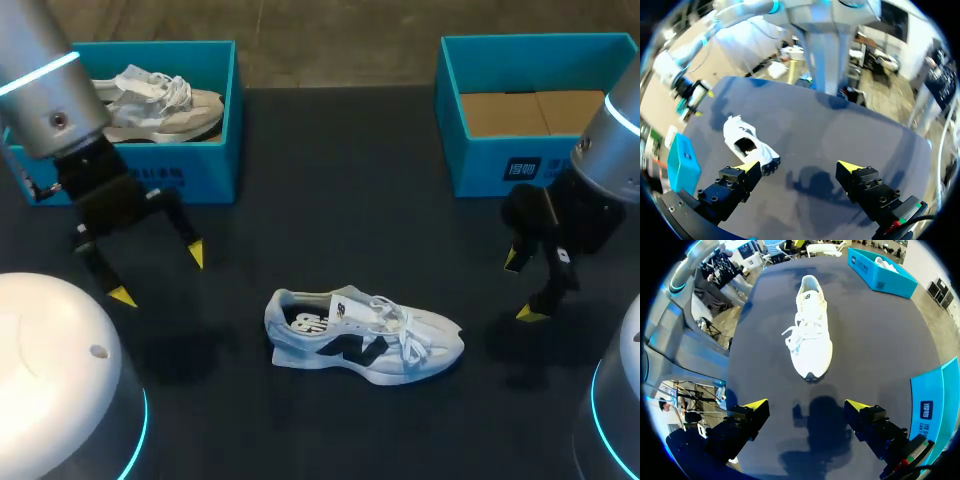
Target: Take the shoe out of the shoebox, open the shoe tongue, remove and reinsert the insole, then place the shoe into the shoebox
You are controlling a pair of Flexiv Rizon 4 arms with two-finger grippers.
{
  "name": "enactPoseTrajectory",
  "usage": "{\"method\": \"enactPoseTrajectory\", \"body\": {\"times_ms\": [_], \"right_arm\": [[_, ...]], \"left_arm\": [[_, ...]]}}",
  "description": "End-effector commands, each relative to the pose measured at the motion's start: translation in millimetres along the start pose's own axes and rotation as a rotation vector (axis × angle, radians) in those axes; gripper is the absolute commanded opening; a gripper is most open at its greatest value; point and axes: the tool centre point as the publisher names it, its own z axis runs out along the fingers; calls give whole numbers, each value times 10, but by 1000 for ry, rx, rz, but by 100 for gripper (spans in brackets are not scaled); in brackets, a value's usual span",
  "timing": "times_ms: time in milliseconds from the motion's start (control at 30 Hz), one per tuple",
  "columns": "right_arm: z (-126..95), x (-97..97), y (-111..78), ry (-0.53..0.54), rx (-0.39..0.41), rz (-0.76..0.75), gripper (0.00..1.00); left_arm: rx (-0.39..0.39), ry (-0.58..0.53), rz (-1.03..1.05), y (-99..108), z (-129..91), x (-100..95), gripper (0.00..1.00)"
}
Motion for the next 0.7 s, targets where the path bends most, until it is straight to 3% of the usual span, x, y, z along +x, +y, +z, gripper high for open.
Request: {"method": "enactPoseTrajectory", "body": {"times_ms": [33, 300, 500, 633, 700], "right_arm": [[8, 0, 1, 0, 2, 1, 100], [8, 0, 1, 0, 2, 1, 100], [8, 0, 1, 0, 2, 1, 100], [8, 0, 1, 0, 2, 1, 100], [8, 0, 1, 0, 2, 1, 100]], "left_arm": [[3, -82, -14, 10, 31, 28, 100], [3, -82, -14, 10, 31, 28, 100], [336, -302, -372, 212, 143, 84, 100], [459, -384, -544, 371, 114, 178, 100], [484, -425, -608, 415, 106, 213, 100]]}}
